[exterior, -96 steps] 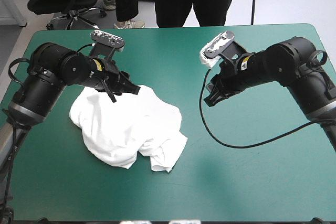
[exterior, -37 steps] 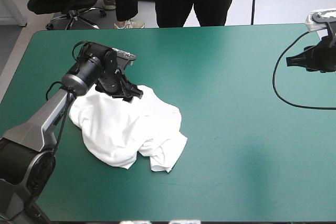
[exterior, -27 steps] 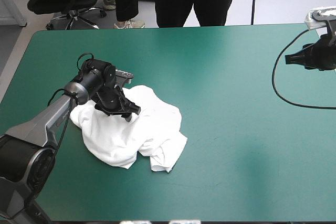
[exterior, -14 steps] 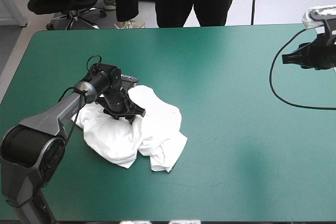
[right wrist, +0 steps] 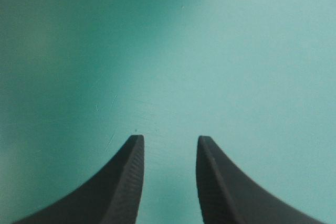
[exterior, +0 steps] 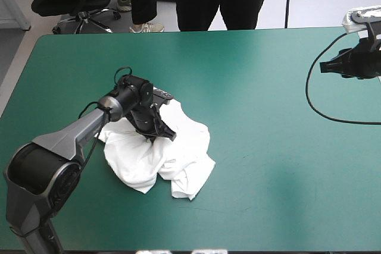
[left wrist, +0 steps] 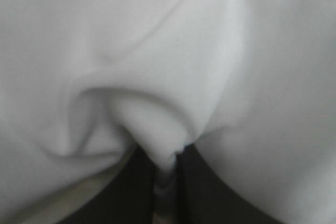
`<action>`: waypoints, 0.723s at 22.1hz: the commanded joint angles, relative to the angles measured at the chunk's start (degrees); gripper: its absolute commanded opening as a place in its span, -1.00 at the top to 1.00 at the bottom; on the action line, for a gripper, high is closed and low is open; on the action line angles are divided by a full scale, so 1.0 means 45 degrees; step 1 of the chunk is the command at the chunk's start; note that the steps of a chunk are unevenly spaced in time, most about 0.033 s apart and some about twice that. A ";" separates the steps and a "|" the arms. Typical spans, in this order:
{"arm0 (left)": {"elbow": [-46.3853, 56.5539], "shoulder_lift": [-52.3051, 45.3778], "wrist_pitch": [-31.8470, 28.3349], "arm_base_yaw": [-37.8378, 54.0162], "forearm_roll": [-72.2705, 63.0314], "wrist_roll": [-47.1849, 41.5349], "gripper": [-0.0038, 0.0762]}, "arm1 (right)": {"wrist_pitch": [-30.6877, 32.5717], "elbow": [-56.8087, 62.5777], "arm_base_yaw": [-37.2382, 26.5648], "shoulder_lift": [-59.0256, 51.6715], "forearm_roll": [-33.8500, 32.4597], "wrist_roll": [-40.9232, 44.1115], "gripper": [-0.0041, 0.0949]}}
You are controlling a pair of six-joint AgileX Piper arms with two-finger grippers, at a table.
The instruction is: Fold the cloth
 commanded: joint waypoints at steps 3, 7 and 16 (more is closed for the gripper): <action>-0.0890 -0.0199 -0.0177 -0.1950 -0.1473 0.0043 0.95 | -0.0621 -0.0419 -0.0073 -0.0408 0.0308 -0.0090 0.27; -0.2167 -0.0142 -0.0644 -0.2960 -0.1731 -0.0008 0.95 | -0.0571 -0.0419 -0.0073 -0.0408 0.0357 -0.0090 0.27; -0.4727 0.0797 -0.0005 -0.3288 -0.2027 -0.0008 0.81 | -0.0512 -0.0419 -0.0073 -0.0408 0.0406 -0.0090 0.27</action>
